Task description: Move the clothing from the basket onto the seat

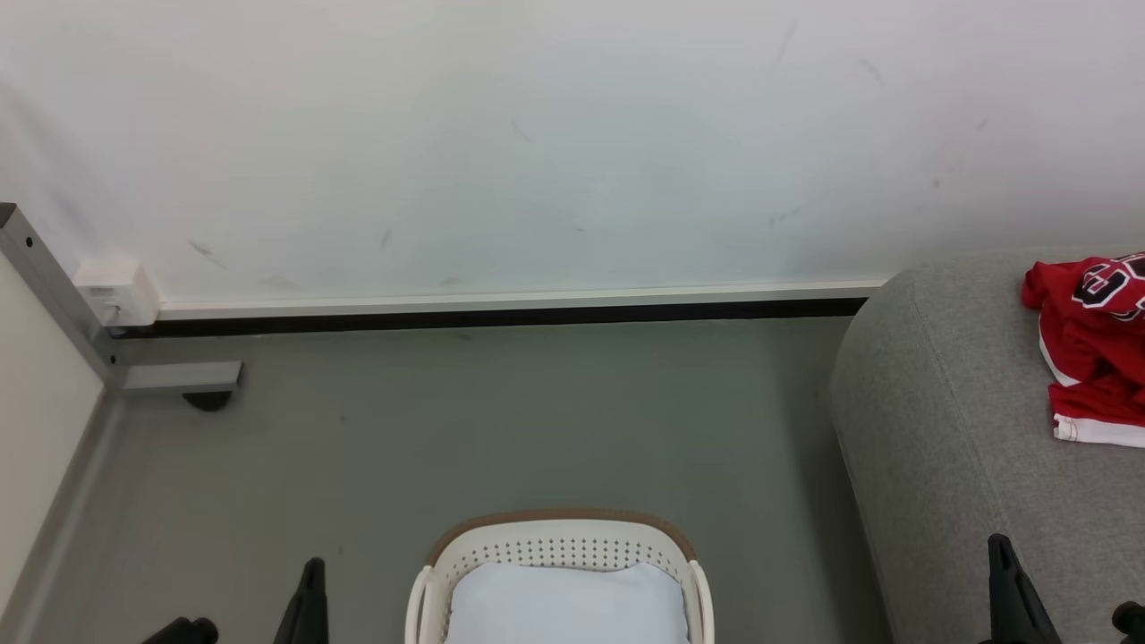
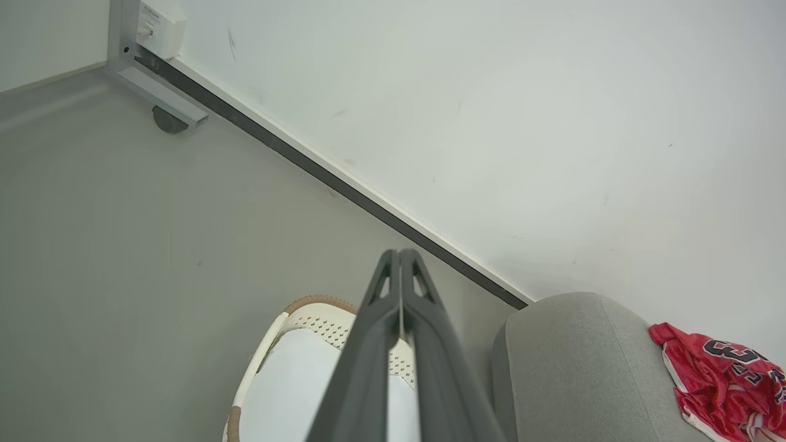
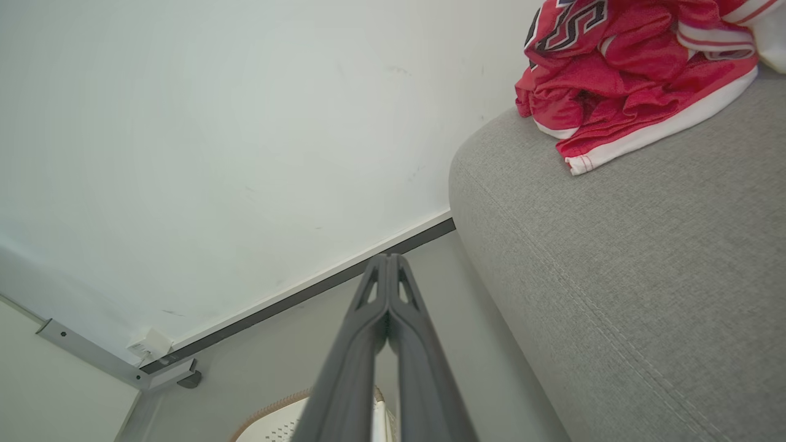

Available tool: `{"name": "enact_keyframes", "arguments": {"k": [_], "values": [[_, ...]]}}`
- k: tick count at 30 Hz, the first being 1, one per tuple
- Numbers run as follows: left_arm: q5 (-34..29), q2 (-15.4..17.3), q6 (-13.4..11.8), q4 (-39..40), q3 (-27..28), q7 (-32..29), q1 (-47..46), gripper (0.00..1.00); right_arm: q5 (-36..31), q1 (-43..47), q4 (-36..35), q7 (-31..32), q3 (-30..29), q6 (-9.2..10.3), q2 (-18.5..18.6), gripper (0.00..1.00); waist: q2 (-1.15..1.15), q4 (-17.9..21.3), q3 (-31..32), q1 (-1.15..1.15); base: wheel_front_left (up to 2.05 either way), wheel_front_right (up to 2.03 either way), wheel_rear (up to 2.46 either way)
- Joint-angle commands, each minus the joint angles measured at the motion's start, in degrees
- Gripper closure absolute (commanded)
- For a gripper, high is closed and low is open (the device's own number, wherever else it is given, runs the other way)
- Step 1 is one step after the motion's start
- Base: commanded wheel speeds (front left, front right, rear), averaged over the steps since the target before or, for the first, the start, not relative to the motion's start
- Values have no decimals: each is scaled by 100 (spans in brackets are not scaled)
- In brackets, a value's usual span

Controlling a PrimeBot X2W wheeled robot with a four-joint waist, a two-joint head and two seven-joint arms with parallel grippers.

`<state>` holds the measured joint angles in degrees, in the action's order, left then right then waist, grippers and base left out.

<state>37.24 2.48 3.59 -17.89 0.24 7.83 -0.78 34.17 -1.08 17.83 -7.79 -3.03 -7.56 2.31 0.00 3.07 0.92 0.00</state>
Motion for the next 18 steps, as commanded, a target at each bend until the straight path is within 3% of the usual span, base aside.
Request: {"name": "enact_keyframes", "arguments": {"k": [1,18], "values": [[277,28,44,105,60,-68,-144,100,290,-163,-117,60,-40,3,52,100,0,-7,-2,0,0,0,0],[1510,35,128,176,199,-392,-250,100,1599,-257,-183,383,-115,5,60,100,0,-57,-20,0,0,0,0]]}}
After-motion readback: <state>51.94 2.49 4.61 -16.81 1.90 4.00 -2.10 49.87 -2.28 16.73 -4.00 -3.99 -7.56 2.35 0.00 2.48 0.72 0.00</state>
